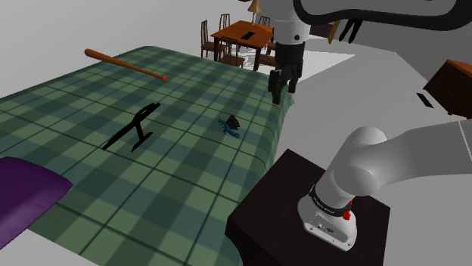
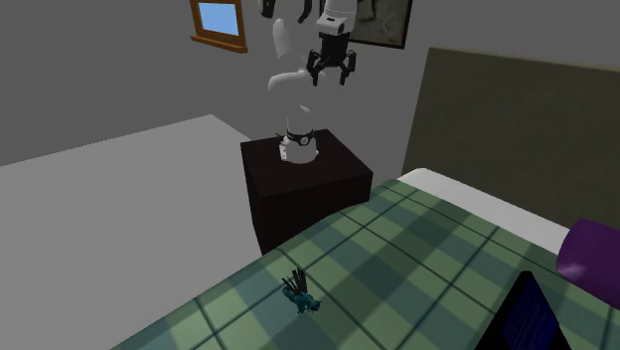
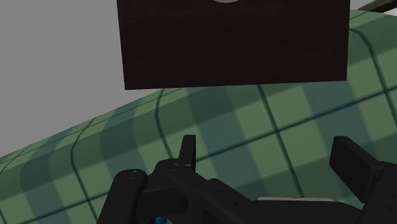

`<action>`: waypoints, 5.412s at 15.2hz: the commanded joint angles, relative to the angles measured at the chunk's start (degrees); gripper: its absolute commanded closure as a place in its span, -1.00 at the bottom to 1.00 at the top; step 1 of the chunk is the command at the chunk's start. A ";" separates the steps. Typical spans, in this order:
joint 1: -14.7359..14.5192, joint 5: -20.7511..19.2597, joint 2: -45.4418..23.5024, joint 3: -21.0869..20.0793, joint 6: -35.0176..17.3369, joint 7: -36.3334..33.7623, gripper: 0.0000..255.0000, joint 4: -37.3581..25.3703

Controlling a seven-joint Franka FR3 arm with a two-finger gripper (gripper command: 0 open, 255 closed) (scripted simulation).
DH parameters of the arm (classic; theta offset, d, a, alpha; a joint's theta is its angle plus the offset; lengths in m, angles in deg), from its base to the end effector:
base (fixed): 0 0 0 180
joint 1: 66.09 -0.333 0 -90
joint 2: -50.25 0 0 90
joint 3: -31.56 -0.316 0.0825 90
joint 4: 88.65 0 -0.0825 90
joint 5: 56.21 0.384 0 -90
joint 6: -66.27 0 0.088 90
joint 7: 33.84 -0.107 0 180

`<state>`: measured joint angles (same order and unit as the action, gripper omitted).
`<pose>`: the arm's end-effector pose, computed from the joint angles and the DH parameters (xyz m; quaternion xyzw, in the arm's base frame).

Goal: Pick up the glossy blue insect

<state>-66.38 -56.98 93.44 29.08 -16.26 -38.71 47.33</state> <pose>0.2987 0.0162 0.5624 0.9954 -0.0257 -0.0882 0.0269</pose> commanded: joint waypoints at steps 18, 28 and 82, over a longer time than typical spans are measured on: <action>2.65 -8.13 -22.06 11.10 -35.94 16.14 -1.00 7.59; 3.31 -5.46 -43.75 15.50 -53.53 26.87 -1.00 -0.16; 11.92 4.88 -81.01 10.29 -60.83 45.38 1.00 -35.97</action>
<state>-54.36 -52.05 12.01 39.32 -77.31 6.74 11.17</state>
